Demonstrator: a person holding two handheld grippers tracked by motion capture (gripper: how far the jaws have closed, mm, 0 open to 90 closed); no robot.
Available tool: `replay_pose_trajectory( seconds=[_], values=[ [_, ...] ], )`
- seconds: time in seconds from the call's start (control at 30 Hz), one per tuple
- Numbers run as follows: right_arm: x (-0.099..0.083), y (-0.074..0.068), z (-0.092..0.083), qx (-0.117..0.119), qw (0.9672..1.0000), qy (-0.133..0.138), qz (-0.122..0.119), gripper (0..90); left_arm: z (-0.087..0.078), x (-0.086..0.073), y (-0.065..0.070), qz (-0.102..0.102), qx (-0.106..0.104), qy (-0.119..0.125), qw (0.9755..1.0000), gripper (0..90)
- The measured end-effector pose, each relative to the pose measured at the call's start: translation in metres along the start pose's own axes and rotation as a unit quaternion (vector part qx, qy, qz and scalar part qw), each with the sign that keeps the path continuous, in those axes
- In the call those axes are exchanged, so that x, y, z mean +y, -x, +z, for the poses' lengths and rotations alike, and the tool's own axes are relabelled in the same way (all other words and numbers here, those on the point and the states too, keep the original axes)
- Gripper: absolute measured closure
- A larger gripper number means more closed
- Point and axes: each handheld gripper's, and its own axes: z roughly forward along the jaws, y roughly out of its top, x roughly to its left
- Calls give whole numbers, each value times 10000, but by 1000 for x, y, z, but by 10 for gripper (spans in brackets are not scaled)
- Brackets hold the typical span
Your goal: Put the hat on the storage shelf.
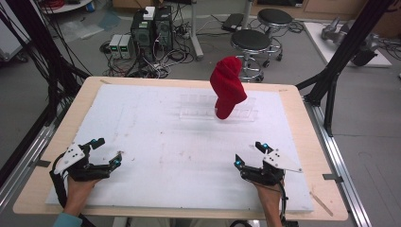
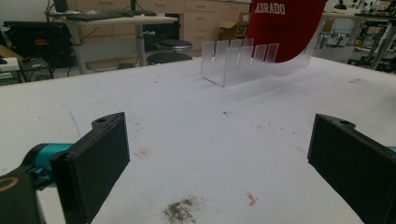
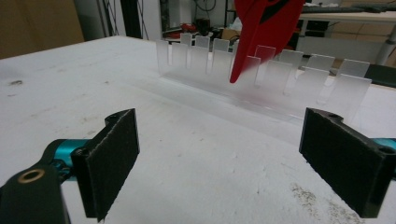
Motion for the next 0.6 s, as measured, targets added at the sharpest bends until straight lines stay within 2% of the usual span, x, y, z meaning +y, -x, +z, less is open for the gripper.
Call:
replay_pose_trajectory(
  seconds=[0.27,0.53,0.6],
  values=[
    [0,-2,-3,-9,9998,77,-157,110,0,0,0,-15,15,36,10000,59],
    [-1,-2,-2,-28,9998,111,-131,111,-1,-1,0,15,41,101,9999,59],
    [-9,-2,-3,-124,9991,402,-102,111,-2,-1,0,28,33,103,9999,59]
  ],
)
